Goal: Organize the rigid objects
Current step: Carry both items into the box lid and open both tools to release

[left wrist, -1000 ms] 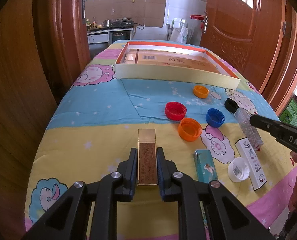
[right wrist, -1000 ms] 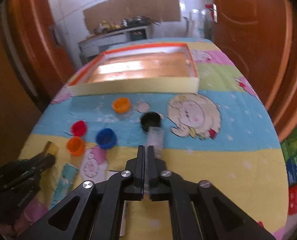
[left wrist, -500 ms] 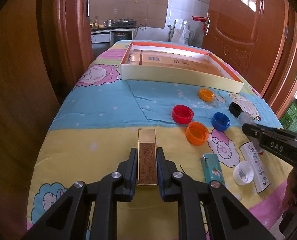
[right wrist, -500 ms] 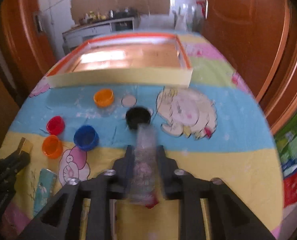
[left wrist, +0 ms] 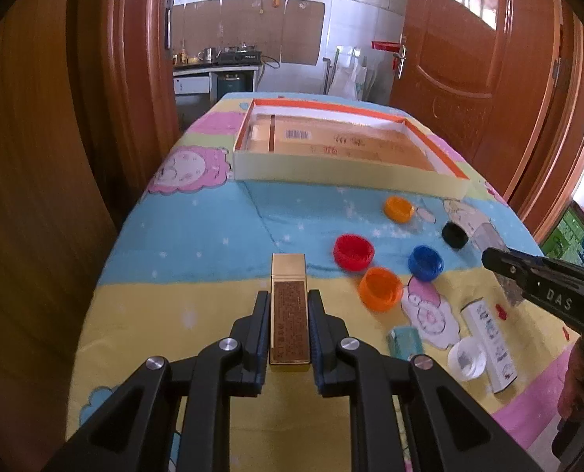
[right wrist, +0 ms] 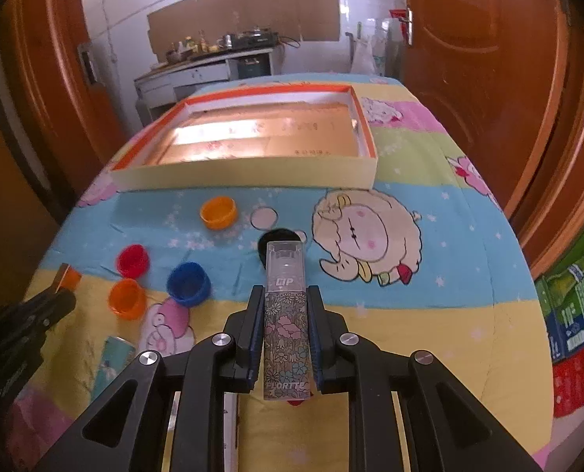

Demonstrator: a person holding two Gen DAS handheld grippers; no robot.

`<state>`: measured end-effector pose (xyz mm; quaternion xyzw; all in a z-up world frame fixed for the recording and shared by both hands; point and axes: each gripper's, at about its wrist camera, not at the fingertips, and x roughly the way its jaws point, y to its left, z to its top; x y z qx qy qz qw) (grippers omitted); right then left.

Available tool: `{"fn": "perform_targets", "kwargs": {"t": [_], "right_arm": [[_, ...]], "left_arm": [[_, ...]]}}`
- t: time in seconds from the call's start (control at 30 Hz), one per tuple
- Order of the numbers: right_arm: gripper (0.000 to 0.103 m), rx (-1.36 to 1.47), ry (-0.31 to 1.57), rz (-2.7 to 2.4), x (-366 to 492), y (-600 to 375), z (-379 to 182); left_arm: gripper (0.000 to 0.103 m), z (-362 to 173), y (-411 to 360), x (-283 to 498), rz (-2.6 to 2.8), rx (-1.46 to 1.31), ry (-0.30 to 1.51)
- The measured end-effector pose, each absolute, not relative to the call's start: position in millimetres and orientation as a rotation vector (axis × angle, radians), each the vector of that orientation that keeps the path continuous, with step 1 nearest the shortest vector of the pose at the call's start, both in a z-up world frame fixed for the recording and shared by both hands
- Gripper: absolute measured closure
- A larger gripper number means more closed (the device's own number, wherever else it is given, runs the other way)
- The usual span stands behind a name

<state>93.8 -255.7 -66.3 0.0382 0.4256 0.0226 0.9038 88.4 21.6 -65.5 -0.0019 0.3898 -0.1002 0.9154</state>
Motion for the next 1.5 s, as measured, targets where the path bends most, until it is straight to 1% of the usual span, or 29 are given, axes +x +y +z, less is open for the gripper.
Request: {"fn": "perform_targets", "kwargs": {"t": [0.33,0.7,0.83,1.03,1.17,1.3,1.5], "right_arm": [[0.083,0.030,0.816,0.108,112.4,-265.1,-31.3],[0.083,-0.005,0.754,0.141,151.7,-268.5,2.0],[0.083,-0.004,0.747,0.169,171.5,-269.2,11.0],[0.083,0.022,0.775,0.215,225.0,-276.2,21.2],[0.083,0.051,0.838,0.246,268.7,-280.2,15.7],[0.083,0.068,0.902,0.248,307.2,-284.9,1.4],[0.083,0.054,0.979,0.219,347.4,-282.6,-28.3]], "left_arm": [[0.085,-23.1,1.8,119.2,-0.141,0.050,0.728],[0.085,11.4,-24.0,176.6,-0.082,0.089,0.673],[0.085,22.1,-28.6,201.8,-0.074,0.078,0.670],[0.085,37.2,-36.8,249.2,-0.088,0.075,0.700],[0.085,27.4,-42.2,291.2,-0.113,0.069,0.783],[0.085,3.4,-42.7,331.8,-0.109,0.064,0.869],[0.085,-30.9,-38.1,369.3,-0.111,0.041,0.976]]}}
